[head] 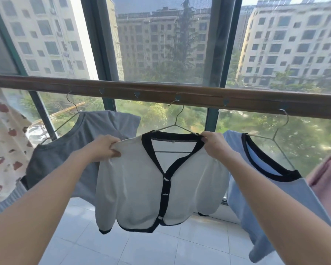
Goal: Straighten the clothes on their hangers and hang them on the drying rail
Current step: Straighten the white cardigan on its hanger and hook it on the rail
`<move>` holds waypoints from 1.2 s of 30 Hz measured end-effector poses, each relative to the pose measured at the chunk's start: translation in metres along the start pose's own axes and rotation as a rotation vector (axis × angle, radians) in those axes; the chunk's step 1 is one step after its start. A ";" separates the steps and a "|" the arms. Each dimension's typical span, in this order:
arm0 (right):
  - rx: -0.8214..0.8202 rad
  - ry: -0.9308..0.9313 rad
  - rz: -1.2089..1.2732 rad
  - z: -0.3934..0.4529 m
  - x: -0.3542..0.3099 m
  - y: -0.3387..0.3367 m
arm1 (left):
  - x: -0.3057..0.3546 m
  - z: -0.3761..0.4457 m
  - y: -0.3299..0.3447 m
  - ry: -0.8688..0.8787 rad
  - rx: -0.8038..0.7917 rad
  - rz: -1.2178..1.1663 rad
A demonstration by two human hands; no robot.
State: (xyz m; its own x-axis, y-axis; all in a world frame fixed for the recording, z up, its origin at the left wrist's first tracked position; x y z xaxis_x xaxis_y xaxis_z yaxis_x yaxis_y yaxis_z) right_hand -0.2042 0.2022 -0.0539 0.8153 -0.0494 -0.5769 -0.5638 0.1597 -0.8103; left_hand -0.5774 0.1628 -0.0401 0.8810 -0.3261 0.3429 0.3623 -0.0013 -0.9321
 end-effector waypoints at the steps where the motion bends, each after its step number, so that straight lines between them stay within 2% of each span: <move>1: 0.000 0.005 0.002 0.000 0.002 0.000 | -0.002 -0.001 0.000 -0.006 -0.013 0.017; 6: -0.021 -0.011 -0.039 -0.006 -0.006 -0.004 | 0.011 0.003 -0.002 0.007 -0.063 0.050; 9: 0.000 -0.106 0.072 -0.011 -0.026 -0.009 | 0.032 0.011 -0.008 0.036 -0.040 0.042; 13: -0.003 -0.226 0.272 -0.012 -0.059 -0.013 | 0.075 0.029 -0.027 0.165 0.185 0.023; 16: 0.014 -0.229 0.319 -0.005 -0.069 -0.012 | 0.107 0.036 -0.044 0.392 0.469 0.010; 18: 0.026 -0.227 0.327 -0.002 -0.069 -0.011 | 0.128 0.039 -0.055 0.546 0.644 0.075; 21: 0.026 -0.255 0.333 0.001 -0.071 -0.013 | 0.151 0.055 -0.069 0.636 0.769 0.254; 23: 0.006 -0.243 0.346 0.003 -0.072 -0.012 | 0.157 0.070 -0.077 0.594 0.750 0.313; 28: 0.009 -0.183 0.382 0.003 -0.070 -0.015 | 0.144 0.106 -0.080 0.367 0.534 0.274; 36: 0.075 -0.034 0.567 0.014 -0.076 -0.028 | 0.130 0.120 -0.083 0.407 0.526 0.169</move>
State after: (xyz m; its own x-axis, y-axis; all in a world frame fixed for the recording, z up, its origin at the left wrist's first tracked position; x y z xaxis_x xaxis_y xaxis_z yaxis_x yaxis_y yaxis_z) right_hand -0.2479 0.2155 0.0141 0.3924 0.0957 -0.9148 -0.9044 0.2212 -0.3648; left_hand -0.4565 0.2340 0.0959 0.7911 -0.6109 0.0306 0.4203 0.5065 -0.7528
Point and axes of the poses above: each hand's wrist, its own z-axis towards the middle knuckle, its own y-axis out of the palm, x = y × z, the point moved 3 cm from there along z, towards the middle knuckle, and after that the axes turned 11 degrees about y, right-handed, at the moved point
